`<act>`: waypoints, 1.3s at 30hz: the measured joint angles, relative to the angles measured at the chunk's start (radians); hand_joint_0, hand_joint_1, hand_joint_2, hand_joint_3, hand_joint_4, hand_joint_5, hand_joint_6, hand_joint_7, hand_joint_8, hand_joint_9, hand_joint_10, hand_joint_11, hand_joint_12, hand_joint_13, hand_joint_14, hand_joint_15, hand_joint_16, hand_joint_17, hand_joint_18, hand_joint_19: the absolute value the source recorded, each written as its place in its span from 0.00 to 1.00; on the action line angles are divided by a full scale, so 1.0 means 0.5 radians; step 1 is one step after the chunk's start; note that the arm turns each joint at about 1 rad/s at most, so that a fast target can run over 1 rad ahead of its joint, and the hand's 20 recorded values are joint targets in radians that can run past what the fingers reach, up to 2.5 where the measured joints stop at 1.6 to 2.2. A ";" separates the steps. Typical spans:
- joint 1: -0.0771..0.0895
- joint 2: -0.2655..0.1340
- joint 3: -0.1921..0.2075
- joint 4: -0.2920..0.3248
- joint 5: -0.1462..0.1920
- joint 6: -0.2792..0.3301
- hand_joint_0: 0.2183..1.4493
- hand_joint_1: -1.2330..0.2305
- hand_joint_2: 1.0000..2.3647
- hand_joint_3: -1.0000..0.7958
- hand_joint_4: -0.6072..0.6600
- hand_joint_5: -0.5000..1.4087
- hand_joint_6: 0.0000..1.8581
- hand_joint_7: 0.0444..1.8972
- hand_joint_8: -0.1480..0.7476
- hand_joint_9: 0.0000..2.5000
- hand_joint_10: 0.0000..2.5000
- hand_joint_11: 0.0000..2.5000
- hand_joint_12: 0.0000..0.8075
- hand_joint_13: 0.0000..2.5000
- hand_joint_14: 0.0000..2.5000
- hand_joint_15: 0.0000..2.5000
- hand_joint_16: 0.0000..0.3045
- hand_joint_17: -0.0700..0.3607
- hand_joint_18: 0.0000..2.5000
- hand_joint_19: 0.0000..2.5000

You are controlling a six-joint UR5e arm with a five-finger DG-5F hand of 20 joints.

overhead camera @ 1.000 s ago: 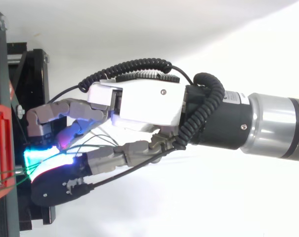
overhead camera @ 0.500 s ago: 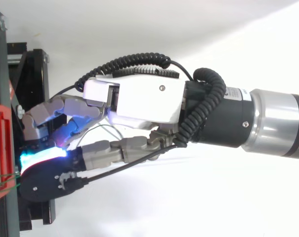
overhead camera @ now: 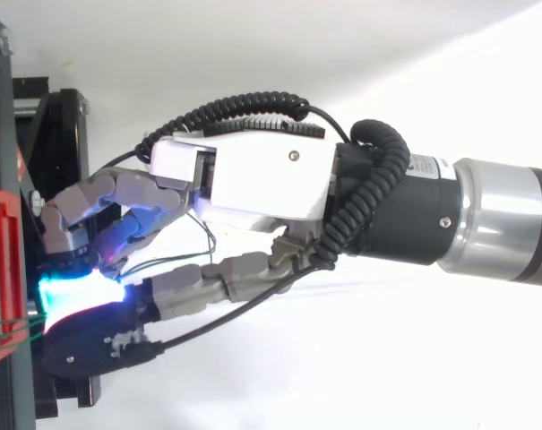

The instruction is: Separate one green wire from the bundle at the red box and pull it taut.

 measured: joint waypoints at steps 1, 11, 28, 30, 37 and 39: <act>0.000 0.000 0.000 0.000 0.000 0.000 0.34 0.30 0.01 0.38 0.66 0.15 0.48 0.62 0.55 0.31 0.01 0.24 0.48 0.31 0.01 0.12 0.19 0.47 0.31 0.14; -0.003 0.000 0.002 -0.010 -0.002 0.000 0.26 0.40 0.00 0.28 0.69 0.16 0.48 0.61 0.57 0.33 0.01 0.25 0.49 0.32 0.00 0.13 0.20 0.48 0.32 0.15; -0.021 0.002 0.080 -0.179 -0.021 -0.001 0.28 0.40 0.02 0.49 0.68 0.16 0.47 0.65 0.57 0.34 0.01 0.25 0.50 0.32 0.00 0.14 0.20 0.48 0.33 0.17; -0.021 0.002 0.080 -0.180 -0.020 -0.002 0.29 0.37 0.02 0.47 0.68 0.16 0.47 0.65 0.57 0.33 0.01 0.26 0.50 0.32 0.01 0.14 0.20 0.48 0.33 0.16; -0.024 0.003 0.082 -0.182 -0.019 -0.002 0.34 0.30 0.01 0.35 0.67 0.16 0.48 0.62 0.55 0.33 0.01 0.27 0.47 0.32 0.00 0.13 0.20 0.48 0.33 0.16; -0.024 0.003 0.082 -0.183 -0.019 -0.002 0.35 0.30 0.00 0.32 0.67 0.16 0.48 0.63 0.55 0.33 0.01 0.26 0.47 0.32 0.01 0.13 0.20 0.47 0.33 0.16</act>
